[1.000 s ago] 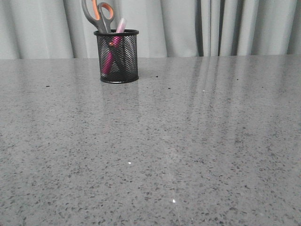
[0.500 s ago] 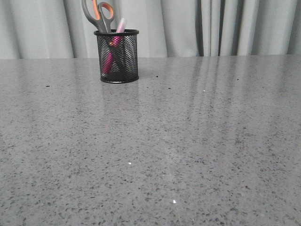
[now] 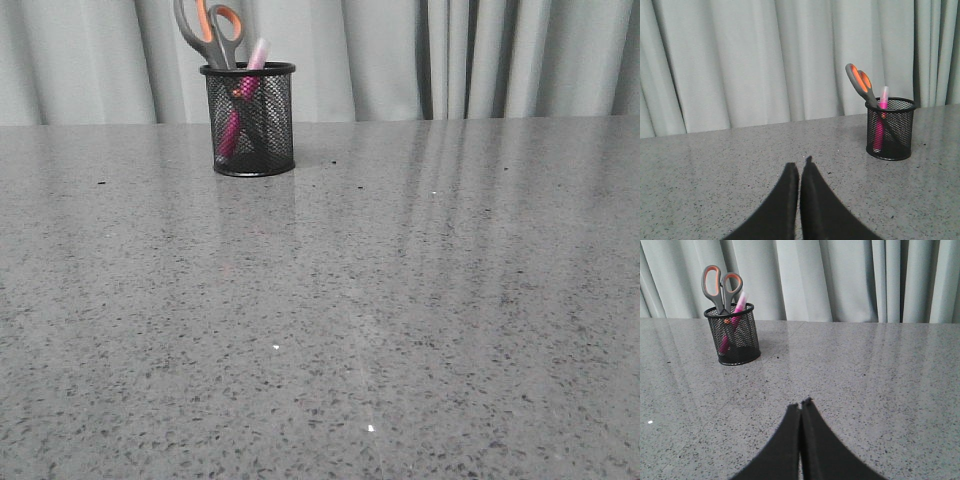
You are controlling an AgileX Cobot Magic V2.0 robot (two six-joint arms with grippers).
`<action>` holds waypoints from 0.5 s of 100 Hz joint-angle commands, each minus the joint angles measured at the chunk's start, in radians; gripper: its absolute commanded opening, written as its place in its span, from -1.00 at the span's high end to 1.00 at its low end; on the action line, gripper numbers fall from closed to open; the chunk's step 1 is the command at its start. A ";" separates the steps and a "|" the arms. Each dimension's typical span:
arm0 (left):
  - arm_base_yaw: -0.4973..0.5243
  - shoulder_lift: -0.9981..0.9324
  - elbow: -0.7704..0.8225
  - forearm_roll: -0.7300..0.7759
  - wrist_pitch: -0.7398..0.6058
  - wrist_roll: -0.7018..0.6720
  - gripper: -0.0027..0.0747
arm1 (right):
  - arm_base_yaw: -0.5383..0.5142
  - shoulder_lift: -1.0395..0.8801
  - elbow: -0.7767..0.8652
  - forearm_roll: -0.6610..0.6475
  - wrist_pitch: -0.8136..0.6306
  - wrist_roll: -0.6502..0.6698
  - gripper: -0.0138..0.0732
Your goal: Put pen and scissors into bin
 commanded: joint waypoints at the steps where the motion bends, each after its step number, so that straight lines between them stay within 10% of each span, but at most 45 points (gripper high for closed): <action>1: 0.002 0.010 -0.027 -0.025 -0.041 -0.012 0.98 | -0.005 -0.003 -0.024 -0.001 -0.085 -0.009 0.85; 39: 0.002 0.010 -0.022 -0.005 -0.087 -0.012 0.98 | -0.005 -0.003 -0.024 -0.001 -0.085 -0.009 0.85; 50: 0.002 0.010 0.004 0.299 -0.109 -0.330 0.98 | -0.005 -0.003 -0.024 -0.001 -0.085 -0.009 0.85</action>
